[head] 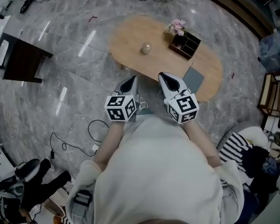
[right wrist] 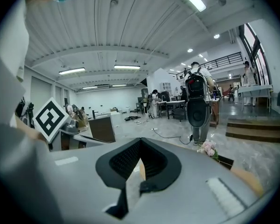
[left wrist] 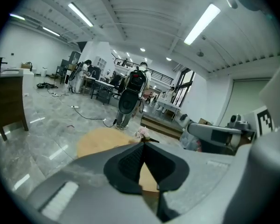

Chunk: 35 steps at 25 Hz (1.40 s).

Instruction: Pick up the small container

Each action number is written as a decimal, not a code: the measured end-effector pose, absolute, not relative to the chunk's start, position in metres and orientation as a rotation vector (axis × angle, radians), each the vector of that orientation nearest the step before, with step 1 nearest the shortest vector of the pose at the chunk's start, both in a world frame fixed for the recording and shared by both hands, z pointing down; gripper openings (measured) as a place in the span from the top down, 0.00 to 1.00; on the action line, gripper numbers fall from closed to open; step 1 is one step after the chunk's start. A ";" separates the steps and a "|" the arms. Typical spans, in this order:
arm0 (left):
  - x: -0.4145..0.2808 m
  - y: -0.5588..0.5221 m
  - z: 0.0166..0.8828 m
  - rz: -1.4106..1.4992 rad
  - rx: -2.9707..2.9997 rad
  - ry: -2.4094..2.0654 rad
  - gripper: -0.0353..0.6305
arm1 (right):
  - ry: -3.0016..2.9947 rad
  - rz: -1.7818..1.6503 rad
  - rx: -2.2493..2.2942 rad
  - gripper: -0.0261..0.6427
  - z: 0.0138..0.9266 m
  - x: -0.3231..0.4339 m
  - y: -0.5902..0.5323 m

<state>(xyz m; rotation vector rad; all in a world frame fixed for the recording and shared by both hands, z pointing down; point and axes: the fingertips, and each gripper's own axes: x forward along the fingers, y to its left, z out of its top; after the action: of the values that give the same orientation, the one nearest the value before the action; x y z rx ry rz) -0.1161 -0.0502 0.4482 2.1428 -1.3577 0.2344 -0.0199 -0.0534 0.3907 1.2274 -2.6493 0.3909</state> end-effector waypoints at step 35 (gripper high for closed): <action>-0.121 -0.234 0.670 0.543 2.019 -1.251 0.94 | -2.361 0.655 1.276 0.96 0.564 -0.011 -0.203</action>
<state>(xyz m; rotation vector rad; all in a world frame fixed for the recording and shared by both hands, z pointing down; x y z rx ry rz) -0.1210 -0.2342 0.6698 2.0188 -1.2505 0.5434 -0.0107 -0.2033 0.5644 1.2760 -2.3613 0.6553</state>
